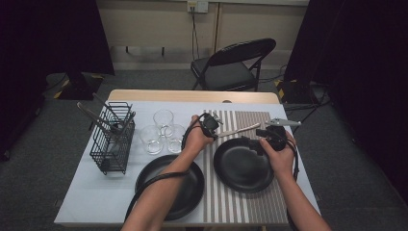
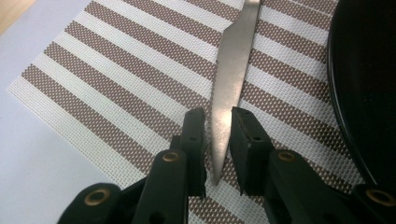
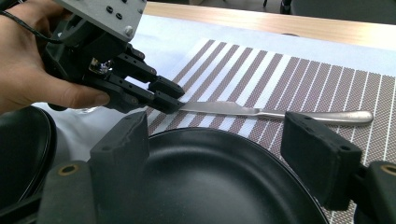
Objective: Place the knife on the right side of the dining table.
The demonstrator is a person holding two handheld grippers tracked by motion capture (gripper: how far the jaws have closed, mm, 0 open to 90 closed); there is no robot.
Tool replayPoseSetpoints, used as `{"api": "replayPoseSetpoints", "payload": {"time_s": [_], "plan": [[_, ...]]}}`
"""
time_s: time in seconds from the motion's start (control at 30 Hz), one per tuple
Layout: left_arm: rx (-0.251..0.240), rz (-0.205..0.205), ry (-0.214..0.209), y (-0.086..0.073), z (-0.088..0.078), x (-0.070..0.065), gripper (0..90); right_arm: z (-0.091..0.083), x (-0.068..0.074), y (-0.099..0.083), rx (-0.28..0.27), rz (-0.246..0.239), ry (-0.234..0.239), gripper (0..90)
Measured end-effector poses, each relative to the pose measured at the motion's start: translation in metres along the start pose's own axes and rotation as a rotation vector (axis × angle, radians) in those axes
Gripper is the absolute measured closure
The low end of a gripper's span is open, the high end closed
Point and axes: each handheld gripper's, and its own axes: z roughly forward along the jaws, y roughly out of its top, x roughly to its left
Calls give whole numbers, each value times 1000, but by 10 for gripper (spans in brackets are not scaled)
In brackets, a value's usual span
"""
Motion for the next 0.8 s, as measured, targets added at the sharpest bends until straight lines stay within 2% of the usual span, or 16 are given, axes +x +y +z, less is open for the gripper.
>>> {"api": "replayPoseSetpoints", "payload": {"time_s": [0.33, 0.43, 0.8], "plan": [[-39, -59, -41, -3, -14, 0, 714, 2, -2, -2, 14, 6, -8, 231], [-51, -62, -52, -4, -21, -1, 675, 3, -2, -2, 21, 2, -13, 231], [-90, -123, -100, -9, -48, -6, 528, 7, 0, 1, 34, -12, -20, 231]]}}
